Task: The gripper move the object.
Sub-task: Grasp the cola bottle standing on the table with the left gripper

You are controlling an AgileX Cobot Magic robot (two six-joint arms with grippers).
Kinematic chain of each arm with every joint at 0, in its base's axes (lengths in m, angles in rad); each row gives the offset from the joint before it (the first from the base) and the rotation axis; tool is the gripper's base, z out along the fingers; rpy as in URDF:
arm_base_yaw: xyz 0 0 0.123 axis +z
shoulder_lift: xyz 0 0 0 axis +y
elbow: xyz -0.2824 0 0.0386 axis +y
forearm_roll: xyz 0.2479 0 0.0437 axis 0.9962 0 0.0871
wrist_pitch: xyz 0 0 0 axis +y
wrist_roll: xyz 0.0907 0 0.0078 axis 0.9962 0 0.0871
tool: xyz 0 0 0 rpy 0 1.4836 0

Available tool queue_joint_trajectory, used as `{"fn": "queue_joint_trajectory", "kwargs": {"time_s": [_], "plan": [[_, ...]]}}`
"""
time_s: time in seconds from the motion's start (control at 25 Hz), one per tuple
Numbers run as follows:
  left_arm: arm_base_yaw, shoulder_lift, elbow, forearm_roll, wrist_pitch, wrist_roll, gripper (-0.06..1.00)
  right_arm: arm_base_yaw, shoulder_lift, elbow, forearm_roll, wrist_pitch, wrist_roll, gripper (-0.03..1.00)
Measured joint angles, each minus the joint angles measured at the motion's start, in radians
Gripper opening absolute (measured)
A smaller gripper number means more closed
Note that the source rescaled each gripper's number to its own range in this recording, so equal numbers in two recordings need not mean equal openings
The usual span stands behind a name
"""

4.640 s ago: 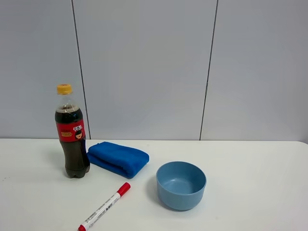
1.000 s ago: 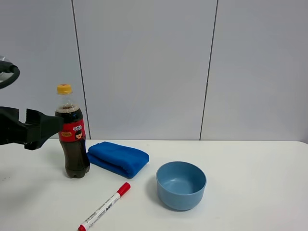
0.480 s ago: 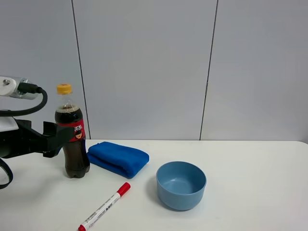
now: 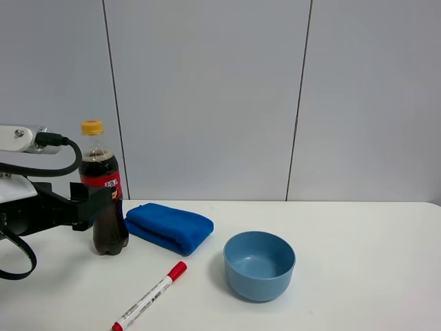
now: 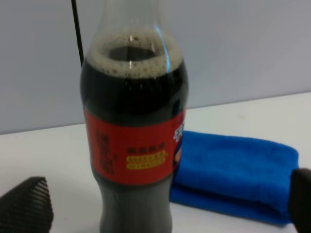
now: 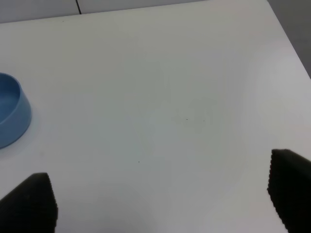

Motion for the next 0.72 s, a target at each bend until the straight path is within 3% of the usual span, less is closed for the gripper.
{"fn": "queue_joint_trajectory", "kwargs": {"time_s": [0.4, 0.72], "plan": [[0.0, 0.091, -0.001, 0.0, -0.108, -0.006, 1.0, 0.0, 0.0, 0.0, 0.0, 0.0, 0.0, 1.0], [0.0, 0.153, -0.029, -0.003, -0.114, -0.006, 1.0, 0.0, 0.0, 0.0, 0.0, 0.0, 0.0, 1.0]]}}
